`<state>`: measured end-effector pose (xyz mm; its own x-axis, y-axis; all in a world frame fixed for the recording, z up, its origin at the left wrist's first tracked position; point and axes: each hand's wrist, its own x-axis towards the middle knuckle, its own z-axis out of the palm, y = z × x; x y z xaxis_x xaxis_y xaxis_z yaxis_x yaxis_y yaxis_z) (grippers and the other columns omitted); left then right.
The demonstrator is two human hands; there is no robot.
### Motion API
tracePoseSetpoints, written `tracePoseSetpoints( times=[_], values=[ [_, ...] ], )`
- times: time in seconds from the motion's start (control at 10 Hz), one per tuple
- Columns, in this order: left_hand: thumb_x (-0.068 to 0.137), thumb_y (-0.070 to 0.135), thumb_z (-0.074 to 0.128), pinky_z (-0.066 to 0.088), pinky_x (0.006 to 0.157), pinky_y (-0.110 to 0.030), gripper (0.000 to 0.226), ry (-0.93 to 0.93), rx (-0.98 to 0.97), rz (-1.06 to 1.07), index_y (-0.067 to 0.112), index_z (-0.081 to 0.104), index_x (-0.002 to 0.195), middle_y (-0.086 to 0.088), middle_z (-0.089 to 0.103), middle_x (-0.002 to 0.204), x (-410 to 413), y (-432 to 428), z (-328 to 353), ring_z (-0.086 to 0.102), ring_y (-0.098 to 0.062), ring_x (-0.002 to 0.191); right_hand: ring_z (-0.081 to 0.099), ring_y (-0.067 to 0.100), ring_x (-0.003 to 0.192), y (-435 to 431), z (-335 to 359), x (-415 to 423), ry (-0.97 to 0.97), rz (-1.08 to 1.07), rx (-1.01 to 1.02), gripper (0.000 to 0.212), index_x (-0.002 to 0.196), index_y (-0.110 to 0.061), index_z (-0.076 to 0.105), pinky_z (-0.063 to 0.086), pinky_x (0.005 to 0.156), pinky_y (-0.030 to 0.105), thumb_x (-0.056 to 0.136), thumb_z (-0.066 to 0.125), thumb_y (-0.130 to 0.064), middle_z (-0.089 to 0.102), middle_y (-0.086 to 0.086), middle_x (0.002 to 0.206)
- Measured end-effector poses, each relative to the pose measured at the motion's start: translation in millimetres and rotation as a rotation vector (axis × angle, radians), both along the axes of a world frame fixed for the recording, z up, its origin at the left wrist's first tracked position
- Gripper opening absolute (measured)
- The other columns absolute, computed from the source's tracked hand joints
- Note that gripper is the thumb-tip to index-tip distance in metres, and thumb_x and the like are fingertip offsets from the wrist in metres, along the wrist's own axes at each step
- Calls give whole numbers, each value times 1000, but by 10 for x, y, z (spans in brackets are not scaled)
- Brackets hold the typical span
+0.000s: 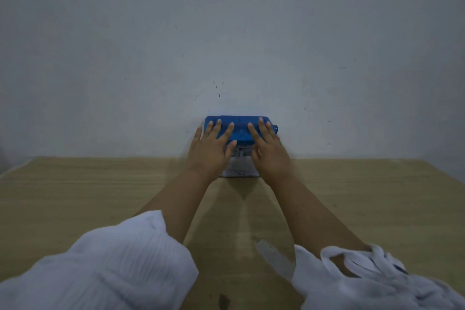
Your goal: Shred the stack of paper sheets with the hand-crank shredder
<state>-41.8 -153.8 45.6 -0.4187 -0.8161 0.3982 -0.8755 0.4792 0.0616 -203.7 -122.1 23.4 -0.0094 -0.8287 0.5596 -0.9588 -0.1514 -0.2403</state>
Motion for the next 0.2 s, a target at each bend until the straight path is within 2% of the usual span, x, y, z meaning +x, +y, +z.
tracePoseSetpoints(
  times=[0.1,0.2],
  values=[
    [101,46,16,-7,116,-36,54,15,-25,-4,31,0,150,-1,-2,159,-20,-25,-31,-6,-18,146,-15,9,138,-37,-50,9,-3,22,-56,61,145,-21,-2,-4,115,28,99,39,-16,-9,-4,153],
    [101,47,14,-9,116,-38,54,23,57,-16,31,-3,150,-2,-7,159,-4,-26,33,-9,-18,146,-16,13,142,4,-14,42,-13,-23,44,61,147,-23,-5,-4,116,35,101,34,-28,-16,-5,153]
  ],
)
